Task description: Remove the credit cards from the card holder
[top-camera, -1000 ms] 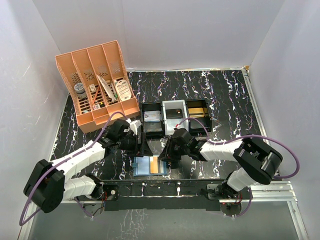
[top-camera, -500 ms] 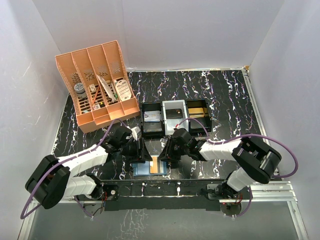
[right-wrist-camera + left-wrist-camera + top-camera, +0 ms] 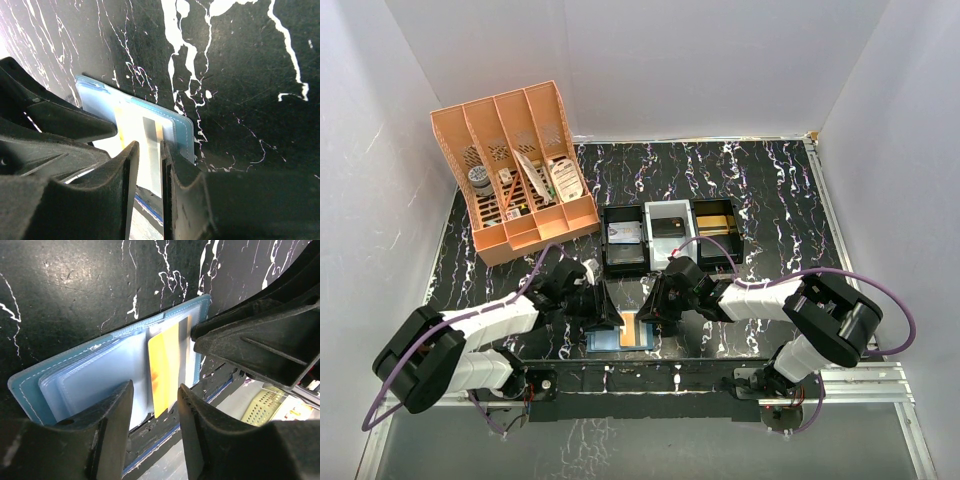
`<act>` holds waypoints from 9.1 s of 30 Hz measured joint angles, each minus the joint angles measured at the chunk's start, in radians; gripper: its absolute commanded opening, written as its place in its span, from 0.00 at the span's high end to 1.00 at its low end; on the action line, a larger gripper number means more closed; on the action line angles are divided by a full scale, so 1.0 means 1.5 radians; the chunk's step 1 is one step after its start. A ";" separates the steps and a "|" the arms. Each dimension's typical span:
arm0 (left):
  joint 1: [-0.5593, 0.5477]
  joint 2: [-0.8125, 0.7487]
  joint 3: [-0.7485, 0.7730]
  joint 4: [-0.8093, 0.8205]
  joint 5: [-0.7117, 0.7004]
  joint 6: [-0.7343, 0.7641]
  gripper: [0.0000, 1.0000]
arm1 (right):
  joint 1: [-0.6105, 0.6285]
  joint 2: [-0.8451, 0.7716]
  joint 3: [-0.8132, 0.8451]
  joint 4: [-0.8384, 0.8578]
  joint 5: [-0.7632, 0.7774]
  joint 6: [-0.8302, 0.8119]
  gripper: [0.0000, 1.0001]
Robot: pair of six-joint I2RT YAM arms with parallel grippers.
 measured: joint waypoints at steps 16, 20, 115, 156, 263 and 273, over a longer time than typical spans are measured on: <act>-0.007 -0.070 -0.031 0.007 -0.032 -0.049 0.75 | 0.000 0.000 0.000 0.000 0.001 0.001 0.78; -0.010 -0.105 -0.019 -0.008 -0.046 -0.036 0.75 | 0.000 0.000 -0.003 0.004 0.001 0.001 0.78; -0.022 -0.021 -0.046 0.089 -0.004 -0.055 0.80 | 0.020 0.037 0.041 -0.009 -0.023 -0.031 0.75; 0.113 -0.249 -0.028 0.003 0.019 0.054 1.00 | 0.016 -0.300 -0.171 0.187 0.180 -0.091 0.10; 0.162 -0.251 -0.090 0.281 0.216 -0.090 0.14 | -0.103 -0.026 -0.095 0.658 -0.286 0.096 1.00; 0.162 -0.360 0.030 -0.063 0.038 0.079 0.01 | -0.224 -0.219 -0.095 0.401 -0.218 -0.039 1.00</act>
